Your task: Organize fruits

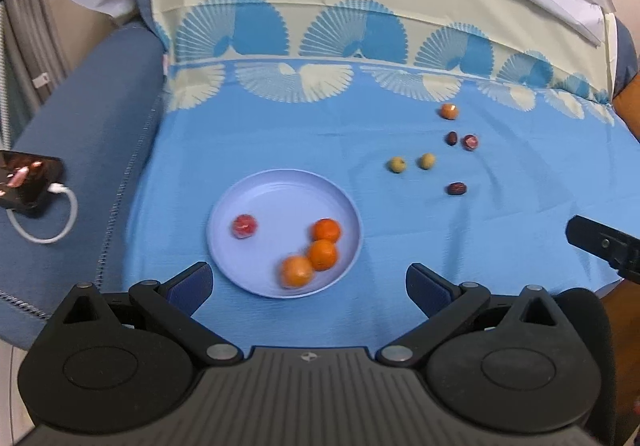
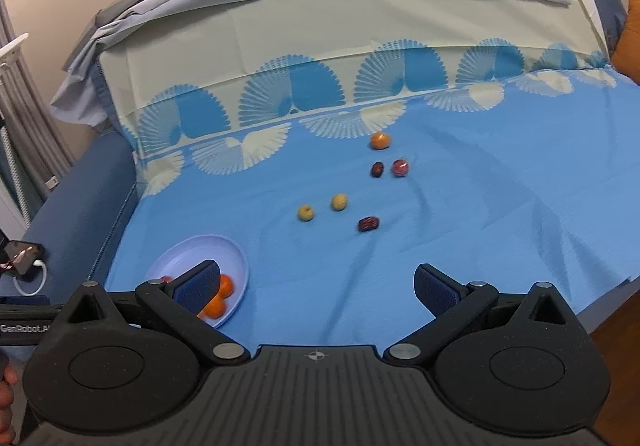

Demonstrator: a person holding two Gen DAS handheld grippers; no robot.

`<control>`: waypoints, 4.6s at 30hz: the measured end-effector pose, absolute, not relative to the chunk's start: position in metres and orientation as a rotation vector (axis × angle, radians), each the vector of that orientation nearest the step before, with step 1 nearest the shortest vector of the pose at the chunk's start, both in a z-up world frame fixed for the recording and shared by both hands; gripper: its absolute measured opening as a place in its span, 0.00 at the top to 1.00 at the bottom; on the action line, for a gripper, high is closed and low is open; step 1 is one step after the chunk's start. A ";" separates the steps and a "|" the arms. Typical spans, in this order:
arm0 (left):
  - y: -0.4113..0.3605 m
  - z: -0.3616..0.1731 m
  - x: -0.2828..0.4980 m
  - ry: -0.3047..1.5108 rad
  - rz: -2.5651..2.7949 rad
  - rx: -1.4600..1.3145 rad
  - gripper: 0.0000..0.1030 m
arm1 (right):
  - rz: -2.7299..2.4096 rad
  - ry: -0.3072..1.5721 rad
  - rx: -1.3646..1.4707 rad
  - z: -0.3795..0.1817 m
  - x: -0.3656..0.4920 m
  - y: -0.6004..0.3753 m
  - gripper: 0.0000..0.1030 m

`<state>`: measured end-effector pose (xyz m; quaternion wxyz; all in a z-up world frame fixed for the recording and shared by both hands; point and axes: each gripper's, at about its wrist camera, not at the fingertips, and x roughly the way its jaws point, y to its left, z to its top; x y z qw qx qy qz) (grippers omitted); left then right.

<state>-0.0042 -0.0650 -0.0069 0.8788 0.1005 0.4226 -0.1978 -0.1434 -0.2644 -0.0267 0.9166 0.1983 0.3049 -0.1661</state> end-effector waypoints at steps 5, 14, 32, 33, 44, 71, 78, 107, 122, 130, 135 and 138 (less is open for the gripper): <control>-0.099 -0.017 0.006 0.901 -0.462 0.246 0.00 | -0.376 0.616 0.408 -0.036 -0.132 -0.288 0.01; -0.179 -0.052 0.054 0.957 -0.544 0.349 0.00 | -0.407 0.674 0.459 -0.074 -0.106 -0.338 0.01; -0.315 -0.185 0.233 1.003 -0.700 0.532 0.06 | -0.383 0.831 0.417 -0.192 0.134 -0.442 0.13; -0.315 -0.187 0.235 1.012 -0.710 0.526 0.11 | -0.381 0.843 0.420 -0.198 0.144 -0.444 0.17; -0.296 -0.159 0.211 0.984 -0.790 0.484 0.74 | -0.497 0.763 0.238 -0.208 0.145 -0.422 0.77; -0.031 -0.011 -0.026 1.000 -0.477 0.284 0.73 | -0.112 0.740 0.242 -0.045 -0.120 -0.197 0.77; -0.011 0.003 -0.051 0.943 -0.484 0.242 0.73 | -0.109 0.695 0.191 -0.027 -0.142 -0.177 0.77; 0.027 0.028 -0.024 0.823 -0.420 0.155 0.73 | -0.105 0.693 0.063 -0.019 -0.133 -0.141 0.77; 0.011 0.013 0.041 0.864 -0.401 0.152 0.73 | -0.063 0.713 0.068 -0.029 -0.072 -0.132 0.77; -0.020 -0.023 0.089 0.954 -0.396 0.214 0.73 | -0.043 0.737 0.087 -0.053 -0.027 -0.144 0.77; -0.046 -0.053 0.120 0.995 -0.400 0.280 0.73 | -0.017 0.749 0.060 -0.076 0.006 -0.144 0.77; -0.057 -0.072 0.138 1.027 -0.394 0.296 0.73 | -0.004 0.782 0.084 -0.094 0.027 -0.146 0.77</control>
